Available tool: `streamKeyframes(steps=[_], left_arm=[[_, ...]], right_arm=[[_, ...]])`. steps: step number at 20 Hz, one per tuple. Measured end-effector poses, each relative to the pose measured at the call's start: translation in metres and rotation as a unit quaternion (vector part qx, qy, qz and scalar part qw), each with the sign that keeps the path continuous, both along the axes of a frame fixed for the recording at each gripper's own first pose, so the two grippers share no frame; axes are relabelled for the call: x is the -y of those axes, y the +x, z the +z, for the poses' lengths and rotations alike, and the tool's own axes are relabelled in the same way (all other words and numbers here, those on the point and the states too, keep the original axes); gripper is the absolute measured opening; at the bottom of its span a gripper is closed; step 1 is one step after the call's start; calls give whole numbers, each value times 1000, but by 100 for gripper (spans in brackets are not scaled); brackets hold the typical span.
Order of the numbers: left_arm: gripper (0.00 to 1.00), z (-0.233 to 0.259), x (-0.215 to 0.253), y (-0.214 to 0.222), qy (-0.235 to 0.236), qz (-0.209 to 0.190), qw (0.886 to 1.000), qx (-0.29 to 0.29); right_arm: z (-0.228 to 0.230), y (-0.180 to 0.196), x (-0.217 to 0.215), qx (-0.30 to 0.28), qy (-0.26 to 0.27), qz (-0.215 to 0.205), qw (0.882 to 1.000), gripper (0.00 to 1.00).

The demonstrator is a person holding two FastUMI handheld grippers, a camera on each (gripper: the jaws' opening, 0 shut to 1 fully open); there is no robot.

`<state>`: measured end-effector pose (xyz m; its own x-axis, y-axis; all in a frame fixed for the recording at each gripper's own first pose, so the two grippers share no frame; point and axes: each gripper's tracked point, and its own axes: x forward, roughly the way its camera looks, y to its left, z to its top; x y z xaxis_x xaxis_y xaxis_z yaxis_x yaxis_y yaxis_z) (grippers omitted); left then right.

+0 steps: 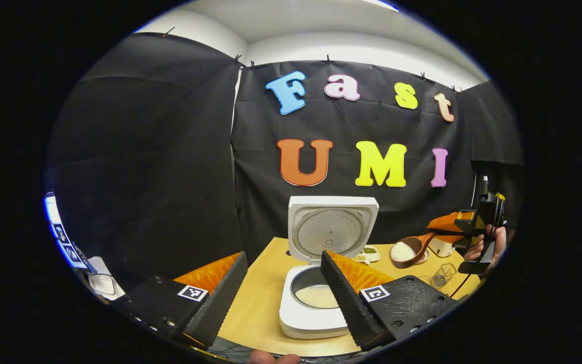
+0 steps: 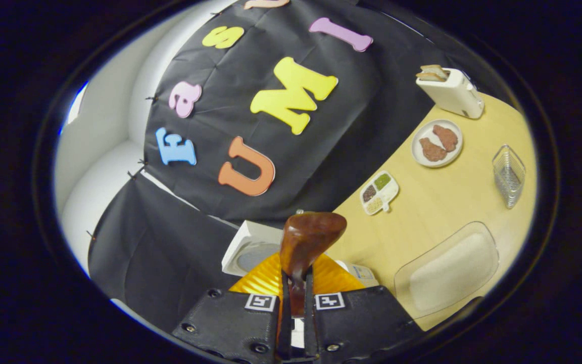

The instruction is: Close the left gripper, press the button to open the rice cooker; take a wooden spoon from the chopstick holder with the right hand, scoop a spoonful of rice and pour it into the rice cooker, then put the wooden spoon back into the chopstick holder.

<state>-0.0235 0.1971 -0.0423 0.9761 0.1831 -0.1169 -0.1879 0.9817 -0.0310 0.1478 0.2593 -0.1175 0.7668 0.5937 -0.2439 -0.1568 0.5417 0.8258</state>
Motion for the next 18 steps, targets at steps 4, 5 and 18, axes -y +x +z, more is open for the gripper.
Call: streamKeyframes(steps=[4, 5, 18], left_arm=[[95, 2, -23, -16, -13, 17, 1000, 3], [95, 0, -29, -20, -15, 23, 1000, 0], [95, -18, -74, -37, -34, 48, 998, -9]], right_arm=[[-31, 10, -52, -18, -28, 11, 999, 15], [-42, 13, -61, -25, -40, 13, 999, 15], [-42, 14, -114, 137, -310, 71, 938, 15]])
